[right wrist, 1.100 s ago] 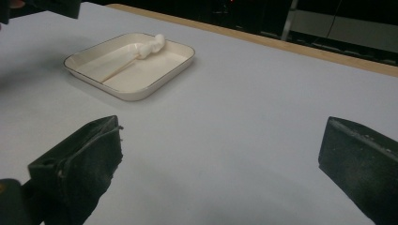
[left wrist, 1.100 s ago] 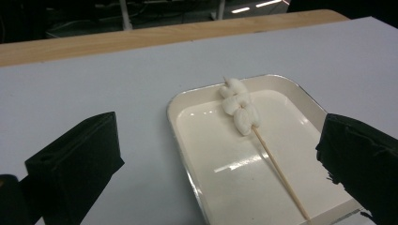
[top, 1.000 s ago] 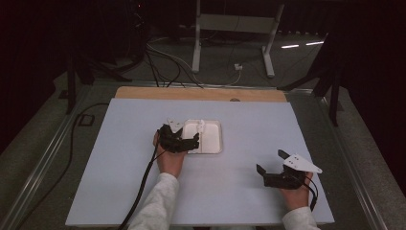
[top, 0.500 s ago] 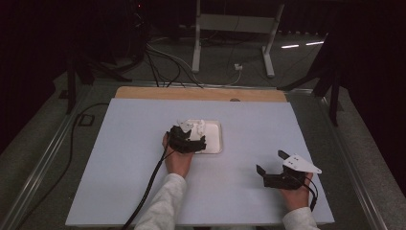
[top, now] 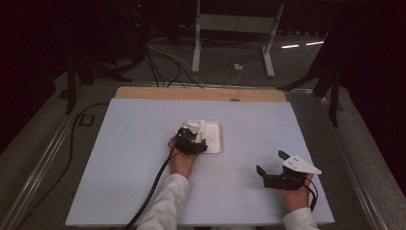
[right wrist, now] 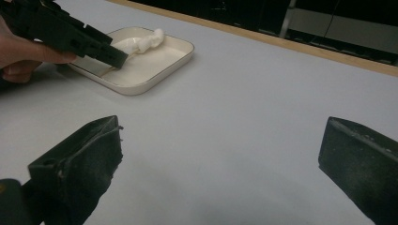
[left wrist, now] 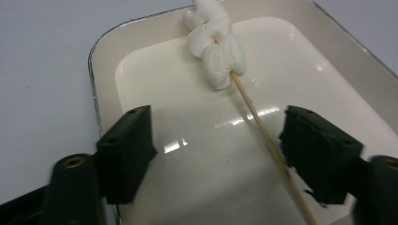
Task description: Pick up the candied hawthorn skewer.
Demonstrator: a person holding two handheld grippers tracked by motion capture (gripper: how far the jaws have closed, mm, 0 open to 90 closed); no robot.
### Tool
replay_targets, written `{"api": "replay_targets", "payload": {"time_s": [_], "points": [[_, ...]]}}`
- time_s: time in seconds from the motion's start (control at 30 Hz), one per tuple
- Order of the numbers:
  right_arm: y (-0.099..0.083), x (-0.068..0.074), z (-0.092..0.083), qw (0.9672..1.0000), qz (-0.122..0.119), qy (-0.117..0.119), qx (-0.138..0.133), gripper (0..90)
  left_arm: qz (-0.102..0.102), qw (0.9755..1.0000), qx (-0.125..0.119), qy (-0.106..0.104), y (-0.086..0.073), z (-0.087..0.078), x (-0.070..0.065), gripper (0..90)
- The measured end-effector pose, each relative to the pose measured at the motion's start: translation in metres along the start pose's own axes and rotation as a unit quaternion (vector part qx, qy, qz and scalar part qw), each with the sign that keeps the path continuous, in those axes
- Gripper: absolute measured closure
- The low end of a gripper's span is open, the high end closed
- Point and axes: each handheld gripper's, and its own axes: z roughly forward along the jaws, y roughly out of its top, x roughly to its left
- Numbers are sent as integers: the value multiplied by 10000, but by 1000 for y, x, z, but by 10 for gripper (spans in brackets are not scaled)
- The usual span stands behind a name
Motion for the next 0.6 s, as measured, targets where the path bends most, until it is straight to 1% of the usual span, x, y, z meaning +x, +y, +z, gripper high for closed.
{"api": "replay_targets", "payload": {"time_s": [0.07, 0.1, 0.2, 0.37, 0.4, 0.43, 0.53, 0.6], "points": [[0, 0, 0, 10000, 1, -6, 4, 0, -36, 10000, 23, 21, 1, -1, 2, 477], [0, 0, 0, 10000, 6, -8, 6, 0, -37, 10000, 27, 20, 1, -2, 4, 529], [0, 0, 0, 10000, -6, -12, 4, 0, -80, 9999, 70, 32, 2, -3, 8, 656], [0, 0, -1, 10000, -3, -14, 21, 0, -130, 9999, 105, -12, 3, -3, 12, 822], [0, 0, -1, 10000, -6, -12, 23, 0, -131, 9999, 105, -31, 3, -3, 12, 889], [0, 0, -1, 10000, -6, -12, 23, 0, -144, 9998, 105, -39, 3, -3, 12, 889], [0, 1, -1, 10000, -11, -6, 25, 0, -238, 9995, 126, -158, 3, -3, 14, 900], [0, 1, -1, 10000, -17, -2, 28, 0, -396, 9987, 147, -281, 4, -3, 18, 900]]}}
